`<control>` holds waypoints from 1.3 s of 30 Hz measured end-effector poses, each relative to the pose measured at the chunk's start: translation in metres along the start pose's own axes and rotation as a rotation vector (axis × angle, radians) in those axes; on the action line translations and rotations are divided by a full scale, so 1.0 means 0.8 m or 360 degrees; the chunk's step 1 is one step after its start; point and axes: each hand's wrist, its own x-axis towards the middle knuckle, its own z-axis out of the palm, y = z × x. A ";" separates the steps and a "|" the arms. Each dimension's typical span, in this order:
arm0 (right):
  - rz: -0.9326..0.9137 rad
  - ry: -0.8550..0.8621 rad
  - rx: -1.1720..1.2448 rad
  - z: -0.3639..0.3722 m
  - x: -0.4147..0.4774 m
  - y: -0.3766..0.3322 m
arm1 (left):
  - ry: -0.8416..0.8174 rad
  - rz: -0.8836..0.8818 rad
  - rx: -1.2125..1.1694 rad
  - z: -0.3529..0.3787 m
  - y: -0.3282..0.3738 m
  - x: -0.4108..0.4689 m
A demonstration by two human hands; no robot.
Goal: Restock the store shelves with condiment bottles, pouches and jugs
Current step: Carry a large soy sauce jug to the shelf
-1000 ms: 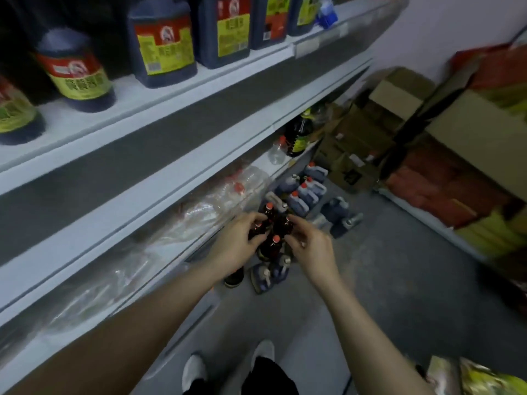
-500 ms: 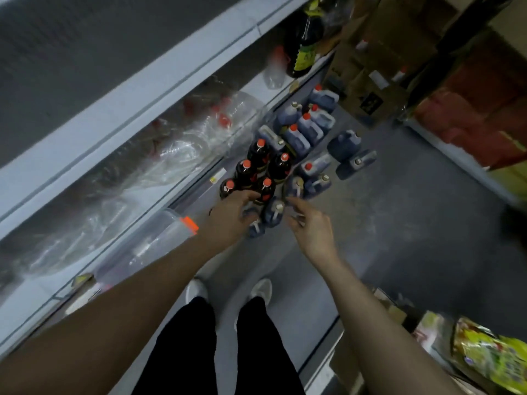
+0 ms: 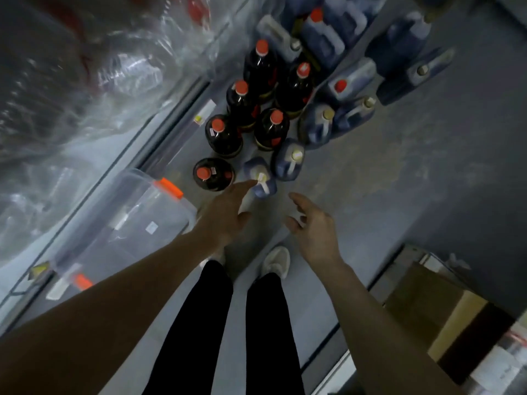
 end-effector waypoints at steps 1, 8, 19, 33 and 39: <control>0.0027 -0.0009 -0.0004 0.015 0.012 0.012 | -0.0011 0.0002 0.0012 0.013 -0.016 0.015; 0.0071 -0.0078 -0.0110 0.113 0.104 0.096 | 0.0010 0.0060 0.0092 0.096 -0.106 0.111; 0.0011 0.0070 -0.0046 0.207 0.231 0.169 | 0.0147 0.0316 0.0092 0.169 -0.191 0.217; -0.0296 -0.0146 -0.0185 0.222 0.230 0.197 | -0.0064 0.0208 0.0083 0.190 -0.230 0.222; -0.0508 -0.0215 -0.0291 0.219 0.207 0.226 | -0.0113 0.0184 -0.0115 0.206 -0.253 0.193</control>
